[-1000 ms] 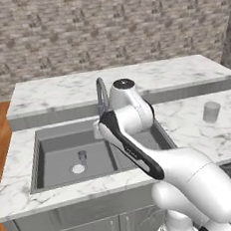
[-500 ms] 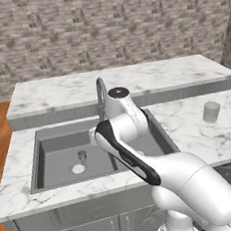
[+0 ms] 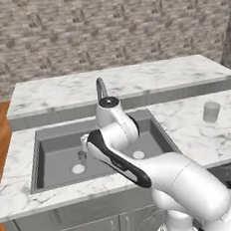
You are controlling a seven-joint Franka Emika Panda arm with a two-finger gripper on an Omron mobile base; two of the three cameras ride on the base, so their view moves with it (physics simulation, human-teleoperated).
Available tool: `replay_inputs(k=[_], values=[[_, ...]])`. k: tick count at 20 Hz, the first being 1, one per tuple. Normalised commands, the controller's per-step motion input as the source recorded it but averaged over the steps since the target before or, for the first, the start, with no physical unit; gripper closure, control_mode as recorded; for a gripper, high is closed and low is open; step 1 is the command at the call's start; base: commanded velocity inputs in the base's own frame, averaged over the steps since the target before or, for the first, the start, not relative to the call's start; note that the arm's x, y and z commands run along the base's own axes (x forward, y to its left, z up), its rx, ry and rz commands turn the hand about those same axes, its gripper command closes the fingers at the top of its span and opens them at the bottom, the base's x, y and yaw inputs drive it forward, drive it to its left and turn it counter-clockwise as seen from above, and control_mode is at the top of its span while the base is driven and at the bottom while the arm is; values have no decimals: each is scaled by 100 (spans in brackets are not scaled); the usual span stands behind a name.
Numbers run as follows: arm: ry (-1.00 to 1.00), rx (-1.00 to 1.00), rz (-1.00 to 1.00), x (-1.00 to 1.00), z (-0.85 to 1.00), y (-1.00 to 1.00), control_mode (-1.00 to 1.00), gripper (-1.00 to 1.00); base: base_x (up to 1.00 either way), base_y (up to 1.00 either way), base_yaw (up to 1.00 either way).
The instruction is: Move any existing items from the left basin to the right basin for drying. Then move the glass cup from the counter to the left basin of the sink for washing.
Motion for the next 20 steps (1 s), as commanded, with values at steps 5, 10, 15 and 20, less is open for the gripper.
replay_inputs(k=[5, 10, 15, 20], values=[[0, 0, 0, 27, -22, 8, -100, -100, 0, 0, 0], [0, 0, 0, 29, -25, 3, -100, -100, 0, 0, 0], [2, 0, 0, 11, -20, 1, -100, -100, 0, 0, 0], [2, 0, 0, 22, -19, 7, -100, -100, 0, 0, 0]])
